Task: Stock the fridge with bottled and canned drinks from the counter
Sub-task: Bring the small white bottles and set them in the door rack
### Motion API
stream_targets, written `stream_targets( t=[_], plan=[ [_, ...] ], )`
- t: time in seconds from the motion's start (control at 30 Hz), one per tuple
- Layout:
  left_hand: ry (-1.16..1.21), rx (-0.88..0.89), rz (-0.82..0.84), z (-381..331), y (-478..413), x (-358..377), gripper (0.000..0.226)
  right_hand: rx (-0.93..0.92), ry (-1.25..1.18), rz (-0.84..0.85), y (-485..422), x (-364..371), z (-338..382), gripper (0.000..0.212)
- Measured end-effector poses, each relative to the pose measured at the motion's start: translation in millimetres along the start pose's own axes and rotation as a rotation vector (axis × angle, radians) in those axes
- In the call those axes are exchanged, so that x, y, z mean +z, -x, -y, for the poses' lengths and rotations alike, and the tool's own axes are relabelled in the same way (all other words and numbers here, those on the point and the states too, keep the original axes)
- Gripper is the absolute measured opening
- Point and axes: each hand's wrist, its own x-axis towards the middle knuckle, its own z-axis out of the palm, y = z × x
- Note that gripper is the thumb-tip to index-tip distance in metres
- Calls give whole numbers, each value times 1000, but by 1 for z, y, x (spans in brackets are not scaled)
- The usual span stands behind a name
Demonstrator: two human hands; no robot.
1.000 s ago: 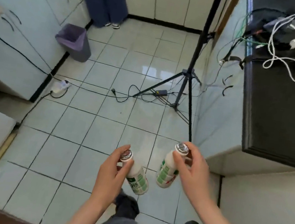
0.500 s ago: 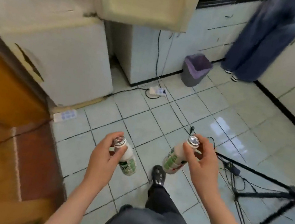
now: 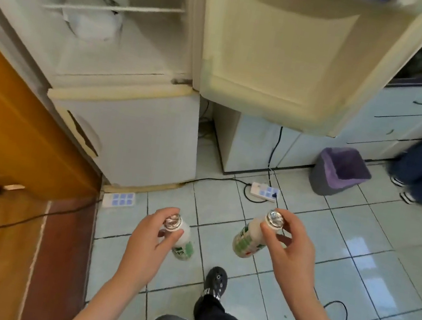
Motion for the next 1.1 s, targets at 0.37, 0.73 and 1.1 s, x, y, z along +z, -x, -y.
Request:
stream_targets(
  t=[0.37,0.73,1.1],
  plan=[
    [-11,139,-86,-80,-180,1,36,-146,-119,-129,-189,18,43,34],
    [104,502,-132,-154,-334,-42,34,-108,-358,-525,-298,56,103,24],
    [-180,674,205,-148,-446,-26,37,-25,68,-479,-364,100,74,29]
  ],
)
